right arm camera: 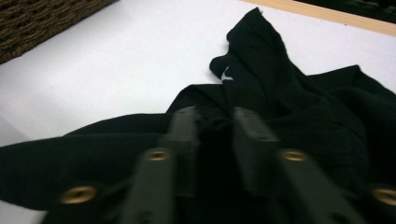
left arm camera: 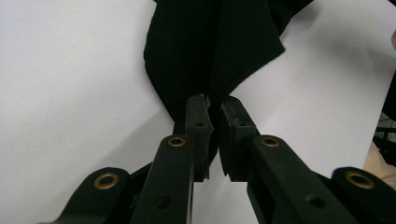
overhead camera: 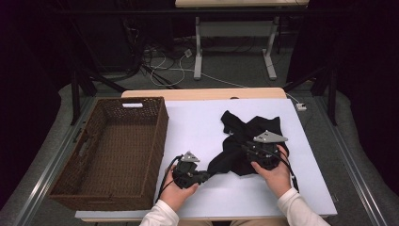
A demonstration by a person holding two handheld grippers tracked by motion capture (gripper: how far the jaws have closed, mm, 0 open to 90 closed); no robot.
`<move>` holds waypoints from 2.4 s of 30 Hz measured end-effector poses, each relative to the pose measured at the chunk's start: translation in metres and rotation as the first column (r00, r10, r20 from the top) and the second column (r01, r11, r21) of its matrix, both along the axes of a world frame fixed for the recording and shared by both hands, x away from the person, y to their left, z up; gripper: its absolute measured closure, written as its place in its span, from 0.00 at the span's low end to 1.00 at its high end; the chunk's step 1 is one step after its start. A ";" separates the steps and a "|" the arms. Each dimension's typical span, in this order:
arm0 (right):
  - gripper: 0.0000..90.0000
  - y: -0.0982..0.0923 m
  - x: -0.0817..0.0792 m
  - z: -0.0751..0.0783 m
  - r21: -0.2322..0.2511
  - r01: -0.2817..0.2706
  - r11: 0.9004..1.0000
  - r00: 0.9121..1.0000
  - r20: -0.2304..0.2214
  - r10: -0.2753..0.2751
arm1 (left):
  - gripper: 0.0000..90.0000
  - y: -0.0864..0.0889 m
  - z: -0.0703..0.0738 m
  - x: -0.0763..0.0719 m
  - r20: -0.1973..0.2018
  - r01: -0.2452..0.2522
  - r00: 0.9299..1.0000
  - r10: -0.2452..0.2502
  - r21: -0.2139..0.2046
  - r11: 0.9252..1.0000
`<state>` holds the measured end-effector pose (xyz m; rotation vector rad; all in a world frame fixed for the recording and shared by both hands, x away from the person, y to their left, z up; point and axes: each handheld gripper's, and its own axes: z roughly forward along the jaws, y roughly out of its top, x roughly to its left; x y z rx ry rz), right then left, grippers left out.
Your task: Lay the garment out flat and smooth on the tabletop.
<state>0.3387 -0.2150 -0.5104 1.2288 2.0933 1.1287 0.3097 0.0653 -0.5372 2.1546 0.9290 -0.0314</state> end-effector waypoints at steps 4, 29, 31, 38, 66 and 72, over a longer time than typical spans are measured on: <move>0.97 -0.002 -0.001 0.000 0.008 -0.024 1.000 1.000 -0.009 0.024 | 0.94 0.001 0.001 0.000 0.016 -0.004 1.000 0.004 0.007 1.000; 0.98 -0.175 -0.015 0.019 0.168 0.393 0.904 0.919 -0.029 -0.394 | 0.96 0.025 0.024 0.005 0.086 -0.106 0.991 0.104 0.018 0.994; 0.98 -0.181 -0.019 0.015 0.148 0.408 0.901 0.913 -0.042 -0.406 | 0.96 0.027 0.027 0.004 0.098 -0.122 0.988 0.120 0.015 0.992; 0.97 -0.185 -0.031 0.001 0.119 0.376 0.919 0.925 -0.106 -0.365 | 0.96 0.031 0.034 0.003 0.092 -0.107 0.990 0.105 0.012 0.994; 0.64 -0.155 -0.050 0.010 0.125 0.306 0.944 0.951 0.016 -0.310 | 0.56 0.015 0.017 0.016 0.141 -0.092 0.986 0.089 0.016 0.996; 0.58 -0.144 -0.050 0.010 0.119 0.270 0.955 0.961 0.032 -0.276 | 0.56 -0.003 0.008 0.027 0.159 -0.078 0.985 0.073 0.025 0.997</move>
